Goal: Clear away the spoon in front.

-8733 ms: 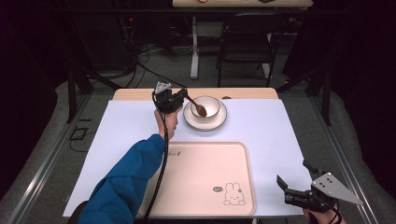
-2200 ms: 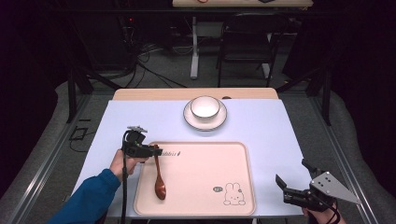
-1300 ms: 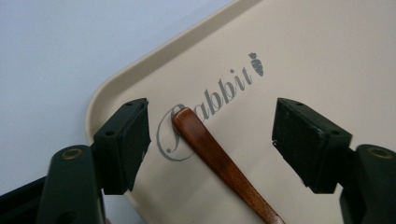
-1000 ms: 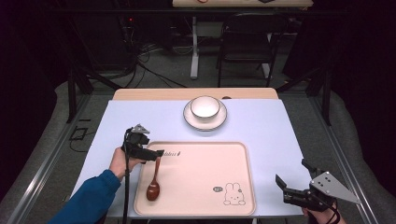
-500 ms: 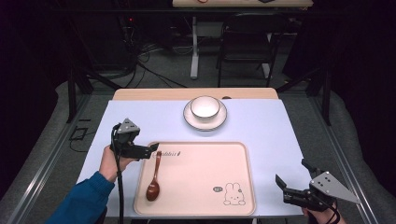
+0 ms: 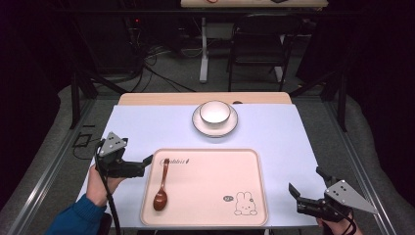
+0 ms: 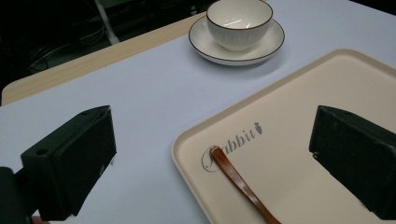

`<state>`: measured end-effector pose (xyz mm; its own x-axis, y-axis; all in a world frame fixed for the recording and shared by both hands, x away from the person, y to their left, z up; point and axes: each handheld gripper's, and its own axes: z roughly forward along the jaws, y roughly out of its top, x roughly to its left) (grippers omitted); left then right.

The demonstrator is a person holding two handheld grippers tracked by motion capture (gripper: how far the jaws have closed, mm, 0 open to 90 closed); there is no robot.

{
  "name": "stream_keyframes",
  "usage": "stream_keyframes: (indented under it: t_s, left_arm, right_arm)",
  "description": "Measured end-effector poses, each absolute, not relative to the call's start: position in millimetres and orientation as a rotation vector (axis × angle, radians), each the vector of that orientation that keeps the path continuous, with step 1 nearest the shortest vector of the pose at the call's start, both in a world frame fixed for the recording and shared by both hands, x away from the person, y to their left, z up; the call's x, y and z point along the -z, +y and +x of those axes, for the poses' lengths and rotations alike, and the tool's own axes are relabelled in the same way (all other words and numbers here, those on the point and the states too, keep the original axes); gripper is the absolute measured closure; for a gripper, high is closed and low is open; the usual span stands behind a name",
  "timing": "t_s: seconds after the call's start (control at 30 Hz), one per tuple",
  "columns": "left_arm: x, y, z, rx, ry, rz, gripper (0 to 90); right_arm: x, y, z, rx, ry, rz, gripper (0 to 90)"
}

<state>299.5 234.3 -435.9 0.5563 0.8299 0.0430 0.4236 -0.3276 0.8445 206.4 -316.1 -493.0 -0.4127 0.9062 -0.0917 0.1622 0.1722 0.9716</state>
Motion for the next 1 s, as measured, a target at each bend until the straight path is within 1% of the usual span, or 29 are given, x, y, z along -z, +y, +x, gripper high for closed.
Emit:
stream_keyframes:
  t_s: [0.37, 0.67, 0.83, 1.0]
  left_arm:
    - [452, 258, 277, -0.656, 1.1, 1.907, 0.3]
    - [470, 269, 264, -0.671, 1.153, 1.878, 0.3]
    - [479, 271, 264, -0.649, 1.182, 1.854, 0.1]
    - [488, 269, 266, -0.647, 1.191, 1.897, 0.1]
  right_arm:
    - [493, -316, 206, -1.299, 1.723, 1.023, 0.6]
    - [493, -316, 206, -1.295, 1.723, 1.025, 0.6]
    - [493, -317, 206, -1.297, 1.72, 1.021, 0.6]
    - [493, -317, 207, -1.298, 1.719, 1.022, 0.6]
